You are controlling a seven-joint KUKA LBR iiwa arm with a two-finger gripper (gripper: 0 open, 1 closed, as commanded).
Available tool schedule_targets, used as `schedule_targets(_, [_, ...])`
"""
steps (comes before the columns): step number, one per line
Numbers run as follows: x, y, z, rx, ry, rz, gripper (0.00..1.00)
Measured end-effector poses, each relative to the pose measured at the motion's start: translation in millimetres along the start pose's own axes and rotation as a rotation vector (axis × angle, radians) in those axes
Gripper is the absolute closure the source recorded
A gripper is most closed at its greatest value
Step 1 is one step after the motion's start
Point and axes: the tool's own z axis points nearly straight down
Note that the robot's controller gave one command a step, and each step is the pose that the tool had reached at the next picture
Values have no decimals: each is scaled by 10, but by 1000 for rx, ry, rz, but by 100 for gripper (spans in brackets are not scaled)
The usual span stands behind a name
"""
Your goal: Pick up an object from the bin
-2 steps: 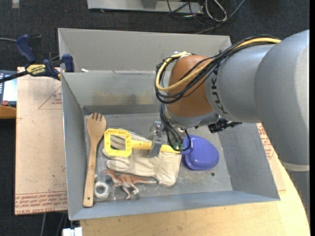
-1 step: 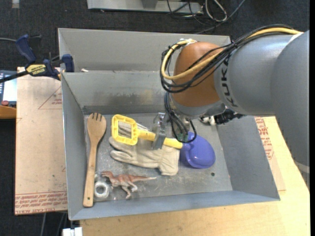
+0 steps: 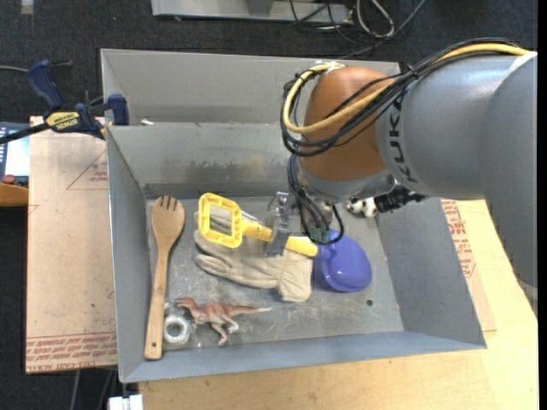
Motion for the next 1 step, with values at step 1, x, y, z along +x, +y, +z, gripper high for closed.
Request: schedule_targets(1, [3,2,-79,0,1,0,100])
